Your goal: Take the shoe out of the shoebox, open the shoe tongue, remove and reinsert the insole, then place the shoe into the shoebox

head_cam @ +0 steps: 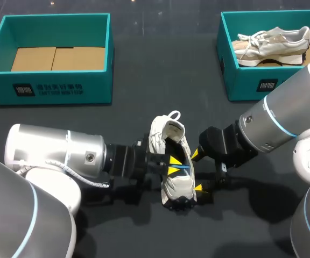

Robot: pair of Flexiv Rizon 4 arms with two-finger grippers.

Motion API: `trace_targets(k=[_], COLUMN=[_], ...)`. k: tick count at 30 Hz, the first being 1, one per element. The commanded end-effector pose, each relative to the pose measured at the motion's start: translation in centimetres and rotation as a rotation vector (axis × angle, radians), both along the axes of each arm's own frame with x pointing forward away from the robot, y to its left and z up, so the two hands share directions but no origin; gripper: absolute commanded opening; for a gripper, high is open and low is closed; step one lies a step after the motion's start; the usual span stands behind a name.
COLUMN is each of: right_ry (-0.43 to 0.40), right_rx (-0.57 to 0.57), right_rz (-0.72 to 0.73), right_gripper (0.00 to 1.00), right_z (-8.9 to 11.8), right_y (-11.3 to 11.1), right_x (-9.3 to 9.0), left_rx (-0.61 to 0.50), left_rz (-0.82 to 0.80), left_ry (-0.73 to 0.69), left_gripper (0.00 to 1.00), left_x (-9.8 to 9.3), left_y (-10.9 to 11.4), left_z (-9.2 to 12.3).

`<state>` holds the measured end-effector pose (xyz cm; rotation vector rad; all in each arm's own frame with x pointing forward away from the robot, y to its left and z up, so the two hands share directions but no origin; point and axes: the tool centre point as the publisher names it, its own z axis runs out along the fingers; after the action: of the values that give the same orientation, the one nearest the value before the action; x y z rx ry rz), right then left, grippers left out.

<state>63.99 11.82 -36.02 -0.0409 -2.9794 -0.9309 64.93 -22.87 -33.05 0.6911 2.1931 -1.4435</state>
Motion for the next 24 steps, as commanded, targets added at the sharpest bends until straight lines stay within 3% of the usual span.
trace_targets(k=[1, 8, 13, 18, 24], right_ry=[-0.003, -0.003, -0.003, -0.003, -0.003], right_rx=[-0.001, -0.001, -0.001, -0.001, -0.001], right_rz=[-0.002, -0.002, -0.002, -0.002, -0.002], right_gripper=[1.0, 1.0, 1.0, 1.0, 1.0], right_z=[-0.1, -0.1, -0.1, -0.1, -0.1], right_y=[0.0, 0.0, 0.0, 0.0, 0.0], right_x=[-0.2, -0.2, -0.2, -0.2, -0.2], left_rx=[0.047, 0.086, 0.073, 0.055, 0.054], left_rz=[0.009, 0.001, -0.003, -0.009, -0.012], left_ry=[-0.01, -0.012, 0.0, 0.011, 0.012], left_gripper=[0.0, 0.0, 0.0, 0.29, 0.33], left_x=[0.3, 0.5, 0.5, 0.2, 0.0], left_y=[-1.2, -1.3, -0.7, 0.1, 0.6], left_z=[-0.7, -1.4, -0.6, 0.4, 0.9])
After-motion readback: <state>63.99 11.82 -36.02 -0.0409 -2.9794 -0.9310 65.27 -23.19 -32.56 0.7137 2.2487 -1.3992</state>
